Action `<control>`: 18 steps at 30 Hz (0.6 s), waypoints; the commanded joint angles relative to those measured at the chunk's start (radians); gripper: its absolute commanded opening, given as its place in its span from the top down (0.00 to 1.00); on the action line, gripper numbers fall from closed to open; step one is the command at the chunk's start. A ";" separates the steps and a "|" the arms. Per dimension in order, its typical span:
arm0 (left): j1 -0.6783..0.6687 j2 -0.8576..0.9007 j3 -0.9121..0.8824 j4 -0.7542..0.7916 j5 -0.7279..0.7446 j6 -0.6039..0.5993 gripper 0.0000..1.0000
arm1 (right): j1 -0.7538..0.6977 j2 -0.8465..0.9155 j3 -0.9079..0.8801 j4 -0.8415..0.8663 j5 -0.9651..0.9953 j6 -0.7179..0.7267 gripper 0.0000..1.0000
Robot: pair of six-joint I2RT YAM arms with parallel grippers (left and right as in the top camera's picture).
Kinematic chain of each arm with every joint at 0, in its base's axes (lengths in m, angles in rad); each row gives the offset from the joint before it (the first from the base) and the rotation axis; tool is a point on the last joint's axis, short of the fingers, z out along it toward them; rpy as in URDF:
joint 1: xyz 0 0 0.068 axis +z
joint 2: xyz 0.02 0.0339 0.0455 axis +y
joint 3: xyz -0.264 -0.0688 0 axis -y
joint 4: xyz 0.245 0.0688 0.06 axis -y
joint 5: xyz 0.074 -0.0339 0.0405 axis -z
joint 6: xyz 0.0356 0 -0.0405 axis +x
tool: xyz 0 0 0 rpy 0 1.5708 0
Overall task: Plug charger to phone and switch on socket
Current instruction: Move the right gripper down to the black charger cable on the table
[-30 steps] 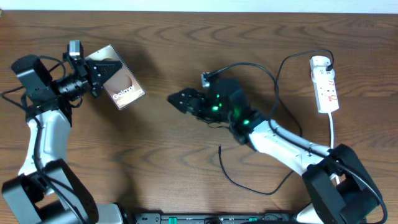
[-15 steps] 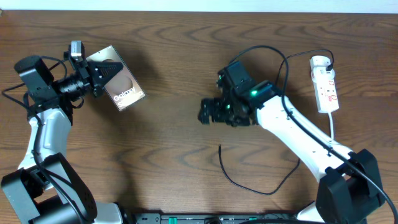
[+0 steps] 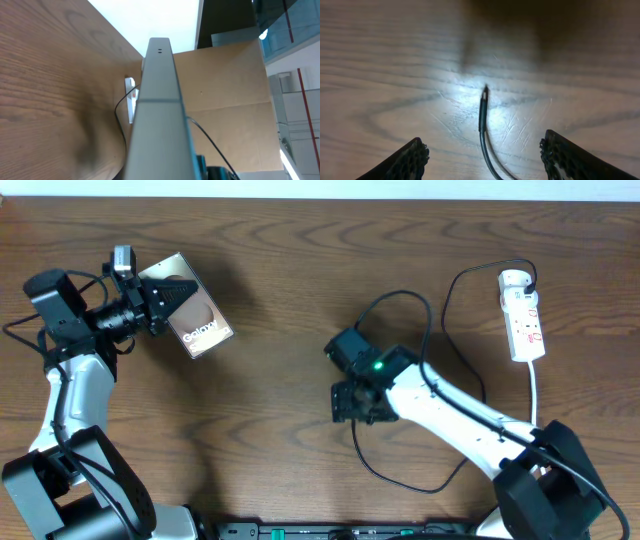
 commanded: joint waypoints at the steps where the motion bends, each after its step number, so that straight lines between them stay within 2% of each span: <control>1: -0.004 -0.004 -0.005 0.006 0.048 0.028 0.92 | 0.039 -0.003 -0.033 0.006 0.082 0.118 0.26; 4: -0.004 -0.004 -0.005 0.006 0.048 0.031 0.93 | 0.059 -0.003 -0.053 0.029 0.096 0.150 0.25; 7: -0.004 -0.004 -0.005 0.006 0.048 0.031 0.93 | 0.062 -0.002 -0.077 0.050 0.114 0.176 0.36; 12: -0.004 -0.004 -0.005 0.006 0.047 0.039 0.93 | 0.062 0.005 -0.133 0.125 0.116 0.187 0.42; 18: -0.004 -0.004 -0.005 0.006 0.047 0.039 0.93 | 0.062 0.008 -0.170 0.178 0.108 0.186 0.43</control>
